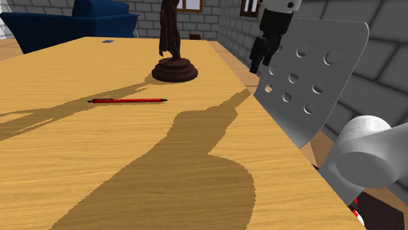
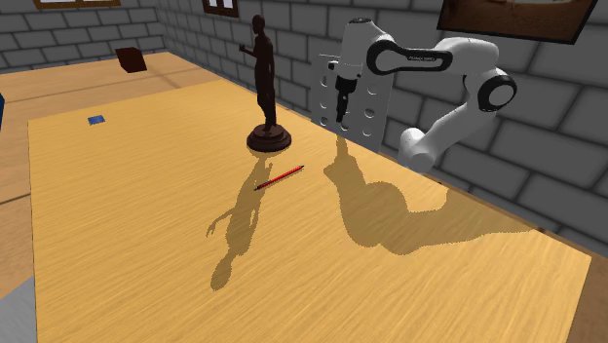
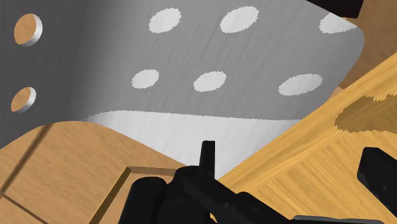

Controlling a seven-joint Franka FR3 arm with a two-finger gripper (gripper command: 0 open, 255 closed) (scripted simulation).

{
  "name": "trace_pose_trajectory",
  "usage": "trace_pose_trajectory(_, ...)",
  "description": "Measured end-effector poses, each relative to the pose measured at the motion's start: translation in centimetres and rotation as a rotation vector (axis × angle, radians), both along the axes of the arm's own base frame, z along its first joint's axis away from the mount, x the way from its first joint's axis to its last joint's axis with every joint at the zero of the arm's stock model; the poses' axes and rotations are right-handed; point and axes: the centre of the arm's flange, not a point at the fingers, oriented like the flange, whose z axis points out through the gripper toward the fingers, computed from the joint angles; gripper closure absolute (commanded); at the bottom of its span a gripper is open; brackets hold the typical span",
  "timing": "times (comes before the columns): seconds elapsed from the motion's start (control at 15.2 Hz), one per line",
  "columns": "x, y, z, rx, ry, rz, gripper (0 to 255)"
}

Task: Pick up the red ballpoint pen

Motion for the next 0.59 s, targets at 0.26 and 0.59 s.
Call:
trace_pose_trajectory(0.26,1.8,2.1,0.6,-0.024,0.008,0.057,0)
trace_pose_trajectory(0.59,5.1,8.3,1.3,-0.079,0.026,0.192,0)
